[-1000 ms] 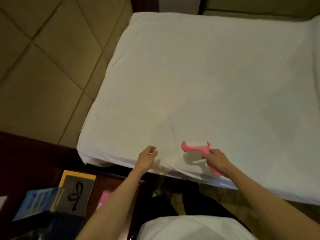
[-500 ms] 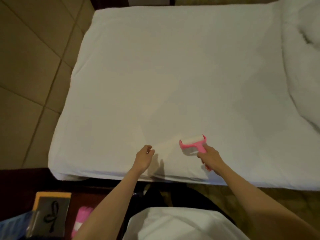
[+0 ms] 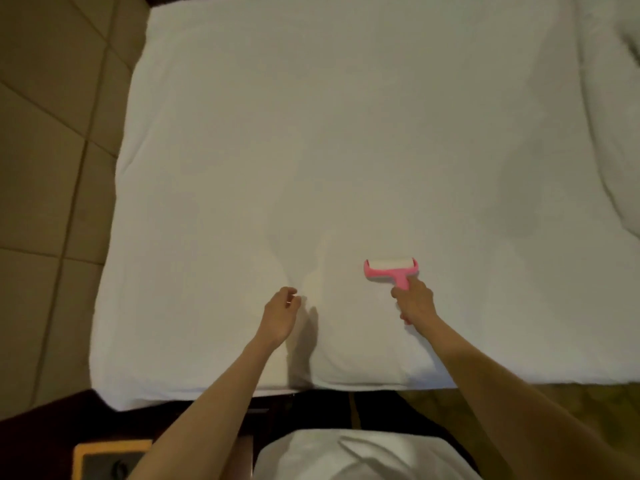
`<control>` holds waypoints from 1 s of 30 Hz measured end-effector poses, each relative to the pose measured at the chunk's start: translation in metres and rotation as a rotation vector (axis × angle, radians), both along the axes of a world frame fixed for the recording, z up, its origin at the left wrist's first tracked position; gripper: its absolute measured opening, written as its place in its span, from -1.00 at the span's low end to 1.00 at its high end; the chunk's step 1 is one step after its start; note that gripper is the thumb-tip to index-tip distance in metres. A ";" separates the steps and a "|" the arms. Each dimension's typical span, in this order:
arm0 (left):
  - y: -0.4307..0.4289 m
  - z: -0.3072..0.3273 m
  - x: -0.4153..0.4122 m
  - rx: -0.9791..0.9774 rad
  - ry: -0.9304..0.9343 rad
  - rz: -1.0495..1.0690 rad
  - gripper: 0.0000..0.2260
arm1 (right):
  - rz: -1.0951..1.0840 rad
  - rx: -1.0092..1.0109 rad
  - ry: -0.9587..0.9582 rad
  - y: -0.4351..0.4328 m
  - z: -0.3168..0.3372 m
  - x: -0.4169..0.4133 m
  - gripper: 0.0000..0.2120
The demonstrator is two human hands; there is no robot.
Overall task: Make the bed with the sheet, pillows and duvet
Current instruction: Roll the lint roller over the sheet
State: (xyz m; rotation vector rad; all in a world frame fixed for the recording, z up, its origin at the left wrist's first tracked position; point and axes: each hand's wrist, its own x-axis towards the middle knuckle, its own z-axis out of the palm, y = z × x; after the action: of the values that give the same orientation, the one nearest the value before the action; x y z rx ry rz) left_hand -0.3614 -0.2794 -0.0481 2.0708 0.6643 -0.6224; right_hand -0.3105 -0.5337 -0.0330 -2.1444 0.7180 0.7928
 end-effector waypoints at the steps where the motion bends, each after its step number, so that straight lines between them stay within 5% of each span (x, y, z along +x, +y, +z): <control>1: 0.007 -0.001 0.010 0.007 -0.009 -0.007 -0.71 | -0.005 -0.011 0.008 0.004 -0.005 0.006 -0.85; 30: 0.027 -0.041 0.281 0.259 -0.146 -0.146 -0.72 | 0.026 -0.035 -0.060 0.039 -0.027 0.337 -0.76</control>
State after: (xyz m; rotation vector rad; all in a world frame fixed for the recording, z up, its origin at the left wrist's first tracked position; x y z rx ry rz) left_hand -0.0799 -0.2523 -0.0890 2.3961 0.5353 -0.4794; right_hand 0.0265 -0.4944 -0.0603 -2.2034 0.6792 0.7308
